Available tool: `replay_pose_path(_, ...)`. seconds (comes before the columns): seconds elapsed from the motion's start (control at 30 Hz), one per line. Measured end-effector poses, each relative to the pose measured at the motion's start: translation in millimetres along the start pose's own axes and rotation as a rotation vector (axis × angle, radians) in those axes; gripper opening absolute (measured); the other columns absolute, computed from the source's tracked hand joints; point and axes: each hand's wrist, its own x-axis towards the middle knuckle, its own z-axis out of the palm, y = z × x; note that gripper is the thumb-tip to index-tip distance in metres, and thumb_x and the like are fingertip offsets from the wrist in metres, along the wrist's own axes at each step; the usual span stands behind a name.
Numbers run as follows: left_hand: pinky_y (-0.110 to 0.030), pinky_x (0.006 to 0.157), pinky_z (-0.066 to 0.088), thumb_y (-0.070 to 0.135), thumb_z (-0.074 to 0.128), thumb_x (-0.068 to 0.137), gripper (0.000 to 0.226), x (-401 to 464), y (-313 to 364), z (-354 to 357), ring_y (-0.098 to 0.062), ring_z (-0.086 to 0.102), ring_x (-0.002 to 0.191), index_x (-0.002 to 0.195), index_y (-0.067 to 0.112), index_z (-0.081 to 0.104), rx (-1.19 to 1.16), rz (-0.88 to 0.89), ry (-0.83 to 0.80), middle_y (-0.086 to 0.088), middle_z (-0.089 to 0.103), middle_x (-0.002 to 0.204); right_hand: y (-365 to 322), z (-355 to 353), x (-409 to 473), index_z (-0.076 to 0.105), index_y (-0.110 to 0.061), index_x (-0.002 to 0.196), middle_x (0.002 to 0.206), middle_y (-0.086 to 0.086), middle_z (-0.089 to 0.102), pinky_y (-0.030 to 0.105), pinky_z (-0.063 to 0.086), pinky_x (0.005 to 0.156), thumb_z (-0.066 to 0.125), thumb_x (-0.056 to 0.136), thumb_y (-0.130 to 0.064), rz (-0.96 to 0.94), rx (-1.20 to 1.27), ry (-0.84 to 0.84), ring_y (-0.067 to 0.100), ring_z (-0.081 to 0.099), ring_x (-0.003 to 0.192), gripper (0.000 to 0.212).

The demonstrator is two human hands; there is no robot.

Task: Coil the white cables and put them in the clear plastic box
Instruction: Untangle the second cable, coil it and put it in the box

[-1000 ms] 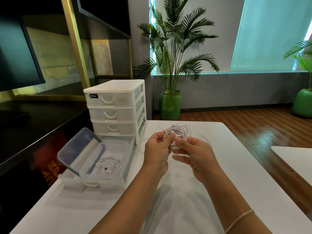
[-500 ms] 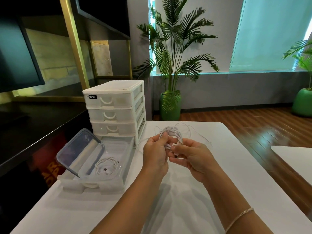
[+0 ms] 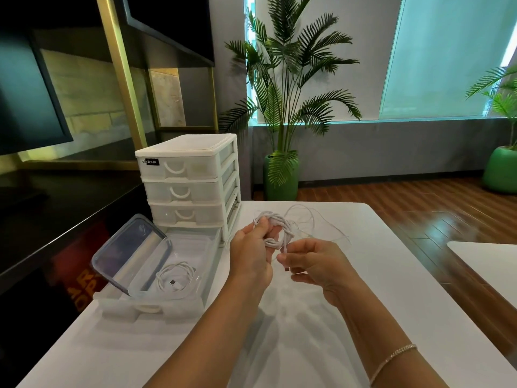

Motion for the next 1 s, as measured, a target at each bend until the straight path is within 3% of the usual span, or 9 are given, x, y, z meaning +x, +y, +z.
replay_pose_path(0.17,-0.036,0.084,0.057,0.023,0.059,0.089,0.031,0.7,-3.0,2.1,-0.024,0.070,0.090,0.116,0.008,0.059,0.112,-0.012,-0.093,-0.010,0.069,0.108,-0.3,-7.2,0.1,0.071,-0.010,0.078,0.076,0.007,0.066,0.024,0.046,0.050,0.076,0.073,-0.013,-0.003,0.064,0.116,0.017,0.053,0.062,0.007)
replay_pose_path(0.33,-0.032,0.078,0.058,0.026,0.057,0.090,0.031,5.1,-3.1,-2.5,-0.024,0.070,0.089,0.115,0.008,0.061,0.137,-0.024,-0.114,-0.010,0.070,0.106,-1.8,-6.6,-1.4,0.069,-0.008,0.078,0.071,0.012,0.068,0.021,0.054,0.050,0.074,0.073,-0.010,-0.030,0.101,0.081,0.017,0.063,0.053,0.006)
replay_pose_path(0.6,-0.039,0.098,0.048,0.036,0.056,0.090,0.032,7.9,-8.6,-1.8,-0.023,0.066,0.100,0.112,0.014,0.062,0.293,-0.021,-0.107,-0.005,0.069,0.109,-3.6,-7.4,-2.6,0.068,-0.003,0.078,0.067,0.013,0.069,0.020,0.056,0.052,0.069,0.077,0.000,-0.060,0.223,0.047,0.016,0.068,0.053,0.003)
replay_pose_path(0.7,-0.036,0.100,0.046,0.040,0.054,0.090,0.034,6.0,-6.4,-1.1,-0.022,0.061,0.107,0.113,0.016,0.060,0.320,-0.008,-0.142,-0.003,0.067,0.114,-5.9,-7.2,-2.1,0.065,-0.004,0.093,0.074,0.011,0.071,0.021,0.057,0.055,0.068,0.078,-0.002,-0.042,0.323,0.024,0.016,0.069,0.057,0.016)
replay_pose_path(0.8,-0.031,0.096,0.040,0.043,0.053,0.089,0.020,4.1,-2.6,-2.0,-0.020,0.056,0.113,0.097,0.025,0.059,0.346,0.004,-0.169,-0.002,0.066,0.116,-10.0,-9.7,-3.8,0.064,-0.006,0.095,0.075,0.009,0.070,0.021,0.057,0.054,0.065,0.080,-0.005,-0.028,0.364,-0.041,0.016,0.068,0.057,0.015)
replay_pose_path(0.87,-0.035,0.100,0.037,0.040,0.054,0.090,0.013,3.9,-2.0,-2.8,-0.020,0.055,0.113,0.087,0.027,0.056,0.352,0.009,-0.150,0.000,0.067,0.112,-11.3,-11.6,-4.9,0.065,-0.008,0.092,0.077,0.010,0.068,0.021,0.057,0.052,0.064,0.081,-0.010,-0.023,0.346,-0.073,0.014,0.065,0.053,0.011)
replay_pose_path(1.0,-0.032,0.095,0.038,0.035,0.054,0.091,0.013,2.6,-1.4,-3.3,-0.020,0.058,0.107,0.086,0.023,0.057,0.353,0.018,-0.157,0.001,0.068,0.099,-10.5,-12.1,-3.7,0.067,-0.010,0.092,0.082,0.013,0.067,0.022,0.057,0.050,0.062,0.083,-0.019,-0.030,0.315,-0.070,0.014,0.062,0.049,0.013)
